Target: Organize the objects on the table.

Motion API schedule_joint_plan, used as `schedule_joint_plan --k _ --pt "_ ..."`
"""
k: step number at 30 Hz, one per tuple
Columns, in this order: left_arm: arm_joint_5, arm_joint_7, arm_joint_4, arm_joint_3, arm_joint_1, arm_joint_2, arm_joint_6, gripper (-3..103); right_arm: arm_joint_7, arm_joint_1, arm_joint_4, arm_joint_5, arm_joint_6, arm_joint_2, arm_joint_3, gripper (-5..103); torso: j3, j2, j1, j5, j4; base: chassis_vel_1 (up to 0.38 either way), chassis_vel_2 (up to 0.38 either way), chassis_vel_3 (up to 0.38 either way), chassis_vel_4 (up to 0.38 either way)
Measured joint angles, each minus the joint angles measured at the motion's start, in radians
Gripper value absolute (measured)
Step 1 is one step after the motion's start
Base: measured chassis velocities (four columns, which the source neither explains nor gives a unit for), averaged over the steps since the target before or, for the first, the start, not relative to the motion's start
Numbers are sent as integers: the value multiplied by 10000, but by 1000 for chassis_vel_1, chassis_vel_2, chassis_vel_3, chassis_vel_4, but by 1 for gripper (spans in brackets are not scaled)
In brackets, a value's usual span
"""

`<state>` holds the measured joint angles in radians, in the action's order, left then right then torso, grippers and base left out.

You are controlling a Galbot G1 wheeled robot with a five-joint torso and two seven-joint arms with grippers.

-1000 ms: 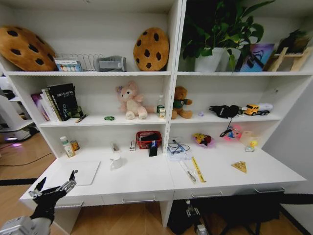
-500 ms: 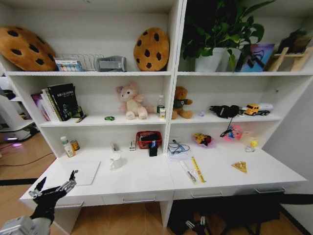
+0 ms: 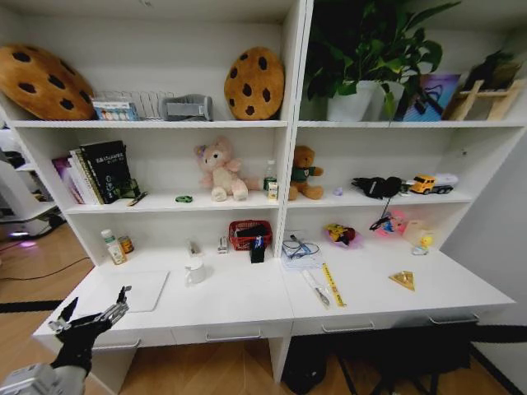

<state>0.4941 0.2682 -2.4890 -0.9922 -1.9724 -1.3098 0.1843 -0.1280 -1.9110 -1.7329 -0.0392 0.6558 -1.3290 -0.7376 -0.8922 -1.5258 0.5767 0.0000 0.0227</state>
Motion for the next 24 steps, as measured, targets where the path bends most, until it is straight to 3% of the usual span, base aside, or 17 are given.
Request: schedule_joint_plan --k 2,5,9,11,12,13,16,17,21,24 --pt "0 0 0 0 0 -1 0 100 -86 -112 -624 -140 -284 26 -133 100 0 0 0 -3 -2 0 0 0 0" --pt "0 2 0 0 0 -1 0 100 -659 -254 -3747 -1133 -2443 377 -746 100 -1 0 1 -4 -1 0 0 0 0" --pt "0 2 -1 0 0 0 0 100 -893 -52 -4628 -1227 -3310 705 -995 100 -1 0 1 1 0 0 0 0 0" --pt "0 2 0 0 0 -1 0 100 -1225 151 -5529 -1874 -4561 1460 -1150 100 -1 1 1 0 0 0 0 0 0" --pt "0 2 0 0 0 0 0 100 -1292 196 -5713 -2165 -4849 1719 -1159 100 -2 1 1 0 1 0 0 0 0" --pt "0 2 0 0 0 0 0 100 -1397 357 -6112 -3057 -5577 2412 -1203 100 -2 1 1 0 -1 0 0 0 0" --pt "0 2 0 0 0 0 0 100 -1500 593 -6337 -3864 -6226 2967 -1260 100 -2 1 3 1 -2 0 0 0 0" --pt "0 2 0 0 -1 0 0 100 -1661 887 -6498 -4548 -6939 3447 -1357 100 -2 2 3 1 -2 0 0 0 0" --pt "0 2 0 0 0 0 0 100 -1834 1190 -6531 -5178 -7756 3928 -1557 100 -3 1 4 1 -2 0 0 0 0" --pt "0 1 0 0 0 0 0 100 -1808 1209 -6416 -5178 -7825 4005 -1602 100 -2 1 3 1 0 0 0 0 0"
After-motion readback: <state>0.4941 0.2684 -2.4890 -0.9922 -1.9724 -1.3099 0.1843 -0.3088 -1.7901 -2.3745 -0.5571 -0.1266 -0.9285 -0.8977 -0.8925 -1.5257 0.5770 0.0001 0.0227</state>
